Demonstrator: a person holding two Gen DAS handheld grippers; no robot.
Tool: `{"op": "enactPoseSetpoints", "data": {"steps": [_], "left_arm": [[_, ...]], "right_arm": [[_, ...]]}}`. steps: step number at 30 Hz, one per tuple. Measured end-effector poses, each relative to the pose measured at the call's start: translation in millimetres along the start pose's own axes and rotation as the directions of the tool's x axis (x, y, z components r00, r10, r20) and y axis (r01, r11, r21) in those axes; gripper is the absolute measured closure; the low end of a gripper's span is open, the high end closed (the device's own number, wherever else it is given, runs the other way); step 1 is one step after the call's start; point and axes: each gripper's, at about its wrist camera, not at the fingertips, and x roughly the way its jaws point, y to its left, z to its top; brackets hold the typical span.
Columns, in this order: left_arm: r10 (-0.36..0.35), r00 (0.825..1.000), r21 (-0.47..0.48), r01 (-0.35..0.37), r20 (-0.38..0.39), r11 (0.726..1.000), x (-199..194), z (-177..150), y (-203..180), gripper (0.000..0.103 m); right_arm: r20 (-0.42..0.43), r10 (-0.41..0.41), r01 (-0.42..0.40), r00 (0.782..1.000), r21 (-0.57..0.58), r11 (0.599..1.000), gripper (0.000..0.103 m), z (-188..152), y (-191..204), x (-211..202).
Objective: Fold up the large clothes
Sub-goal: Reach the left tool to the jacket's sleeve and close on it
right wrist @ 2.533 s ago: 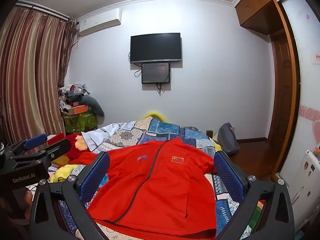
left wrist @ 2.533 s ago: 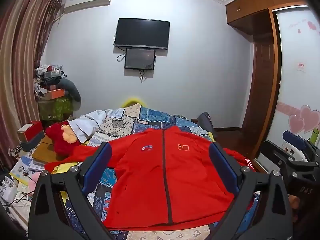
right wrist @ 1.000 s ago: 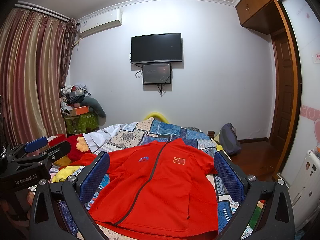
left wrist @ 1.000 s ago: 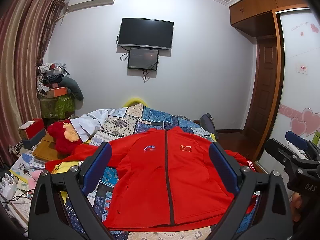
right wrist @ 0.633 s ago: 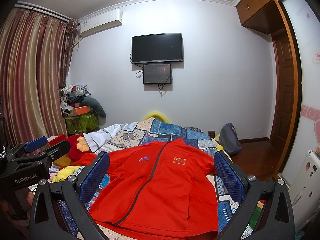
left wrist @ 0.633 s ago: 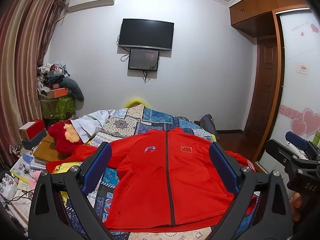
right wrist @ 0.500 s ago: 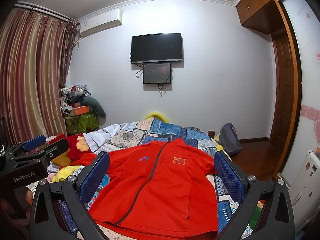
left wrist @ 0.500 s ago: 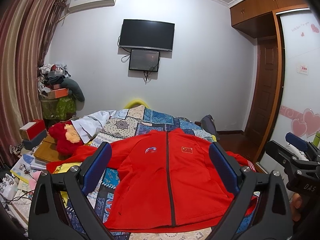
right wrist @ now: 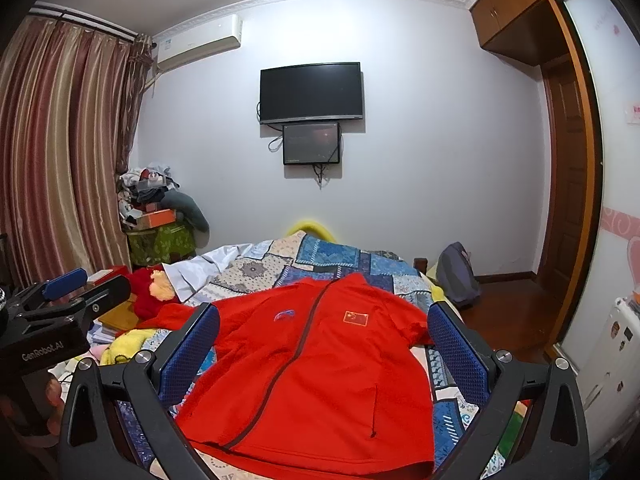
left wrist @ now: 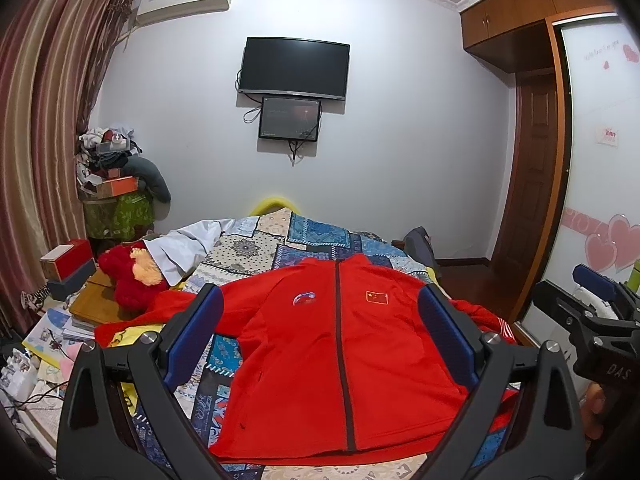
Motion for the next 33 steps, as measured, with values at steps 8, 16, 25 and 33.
{"op": "enactPoseSetpoints", "data": {"steps": [8, 16, 25, 33], "left_arm": [[0.043, 0.998, 0.0, -0.043, -0.043, 0.999, 24, 1, 14, 0.005], [0.222, 0.959, -0.038, -0.232, -0.179, 0.972, 95, -5, 66, 0.005], [0.308, 0.878, -0.05, -0.349, -0.365, 0.936, 188, -27, 153, 0.005], [0.351, 0.785, -0.101, -0.461, -0.511, 0.882, 261, -57, 239, 0.005]], "right_arm": [[-0.03, 0.013, -0.014, 0.999, -0.022, 1.0, 0.0, 1, -6, 37], [-0.07, 0.049, -0.055, 0.996, -0.078, 0.995, 0.0, 10, -1, 107], [-0.233, 0.114, -0.133, 0.966, -0.064, 0.989, 0.0, 7, 3, 231], [-0.45, 0.064, -0.113, 0.891, -0.084, 0.99, 0.0, -25, 5, 371]]}}
